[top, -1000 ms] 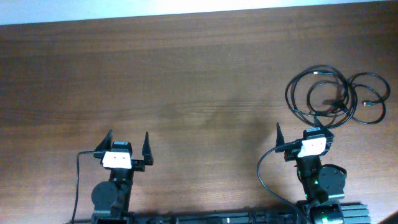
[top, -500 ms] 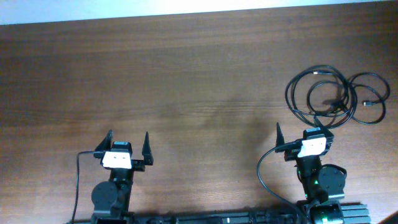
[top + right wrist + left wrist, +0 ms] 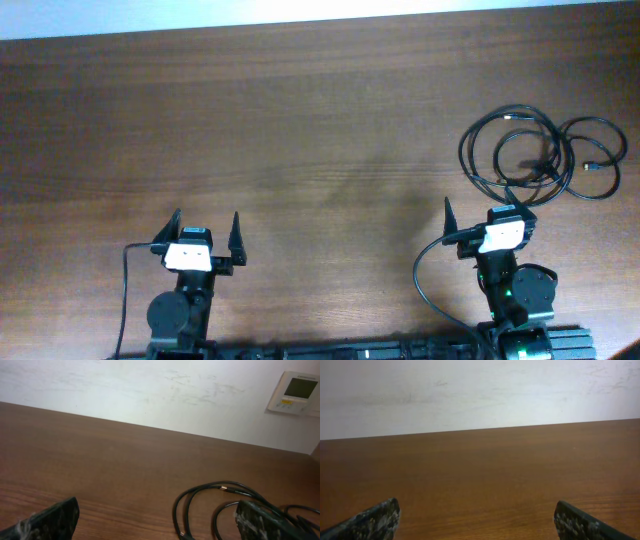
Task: Untangle cables
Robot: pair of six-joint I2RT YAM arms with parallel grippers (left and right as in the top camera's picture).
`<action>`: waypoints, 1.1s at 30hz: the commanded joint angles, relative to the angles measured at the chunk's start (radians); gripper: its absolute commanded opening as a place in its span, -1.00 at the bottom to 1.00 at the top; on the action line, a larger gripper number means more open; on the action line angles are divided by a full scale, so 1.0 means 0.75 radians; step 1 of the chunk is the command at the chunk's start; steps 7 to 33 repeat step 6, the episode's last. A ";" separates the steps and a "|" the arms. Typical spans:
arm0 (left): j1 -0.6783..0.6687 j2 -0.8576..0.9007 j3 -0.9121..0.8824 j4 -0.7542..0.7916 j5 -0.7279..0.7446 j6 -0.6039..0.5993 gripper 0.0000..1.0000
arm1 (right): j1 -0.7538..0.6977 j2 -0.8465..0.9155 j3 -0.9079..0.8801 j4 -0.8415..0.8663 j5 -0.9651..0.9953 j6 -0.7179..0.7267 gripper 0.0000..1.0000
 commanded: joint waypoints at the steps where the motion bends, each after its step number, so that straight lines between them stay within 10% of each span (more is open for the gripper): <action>1: 0.001 -0.008 -0.002 -0.010 0.015 -0.003 0.98 | -0.006 -0.009 -0.007 -0.007 0.011 -0.006 0.97; 33: 0.001 -0.008 -0.003 -0.010 0.015 -0.003 0.98 | -0.006 -0.009 -0.007 -0.007 0.011 -0.006 0.97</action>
